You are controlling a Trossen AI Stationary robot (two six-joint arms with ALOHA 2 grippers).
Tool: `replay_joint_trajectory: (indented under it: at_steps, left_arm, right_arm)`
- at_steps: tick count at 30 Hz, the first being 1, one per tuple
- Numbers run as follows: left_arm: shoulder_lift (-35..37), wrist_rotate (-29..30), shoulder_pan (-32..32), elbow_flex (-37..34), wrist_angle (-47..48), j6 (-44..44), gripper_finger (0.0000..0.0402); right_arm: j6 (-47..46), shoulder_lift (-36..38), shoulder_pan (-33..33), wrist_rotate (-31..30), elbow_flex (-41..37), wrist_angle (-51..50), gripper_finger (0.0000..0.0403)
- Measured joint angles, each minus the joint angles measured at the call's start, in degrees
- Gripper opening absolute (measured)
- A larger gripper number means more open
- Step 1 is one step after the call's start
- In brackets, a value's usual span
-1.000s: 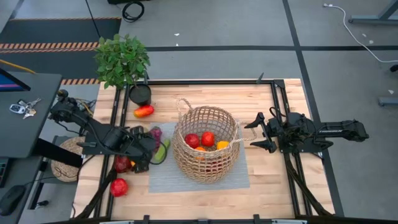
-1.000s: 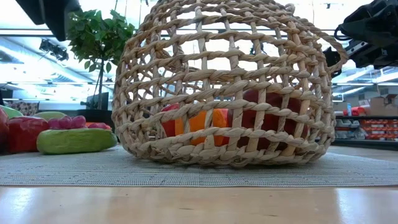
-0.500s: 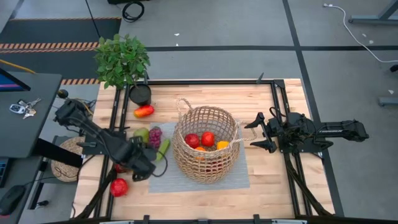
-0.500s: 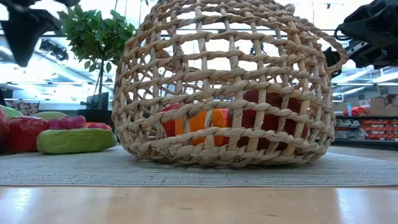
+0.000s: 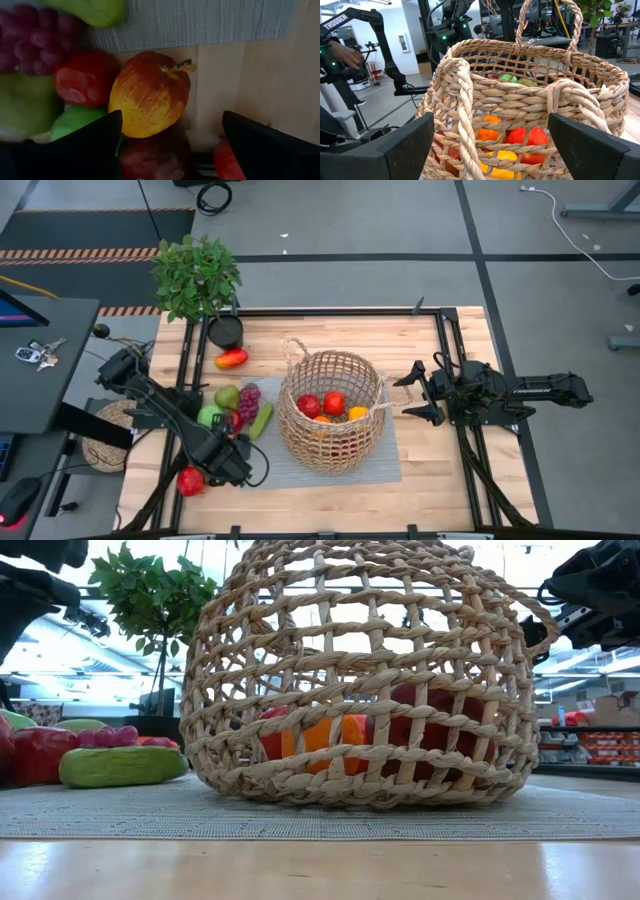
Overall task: Build produce basket
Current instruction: Put the red apple into the brown basket
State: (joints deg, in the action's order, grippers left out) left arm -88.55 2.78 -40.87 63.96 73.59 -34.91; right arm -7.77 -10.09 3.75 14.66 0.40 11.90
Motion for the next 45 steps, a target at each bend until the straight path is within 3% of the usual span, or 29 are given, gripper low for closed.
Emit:
replay_joint_trajectory:
  at_steps: [8, 12, 18, 38, 45]
  left_arm:
    - [-0.1, 8.2, -2.5, 0.0, 0.4, 13.4, 0.0371]
    - [-0.1, 9.3, -3.9, 0.0, -1.5, 20.2, 0.0371]
    - [-0.8, 10.1, -4.0, -0.1, -1.7, 20.3, 0.0371]
    - [-2.3, 7.2, -2.5, -12.4, -9.5, 25.7, 0.0371]
    - [-2.3, 6.8, -1.0, -13.3, -10.0, 25.7, 0.0364]
  right_arm:
    - [0.0, 0.0, 0.0, 0.0, 0.0, 0.0, 0.0394]
    - [0.0, 0.0, 0.0, 0.0, 0.0, 0.0, 0.0394]
    - [0.0, 0.0, 0.0, 0.0, 0.0, 0.0, 0.0394]
    - [0.0, 0.0, 0.0, 0.0, 0.0, 0.0, 0.0394]
    - [0.0, 0.0, 0.0, 0.0, 0.0, 0.0, 0.0394]
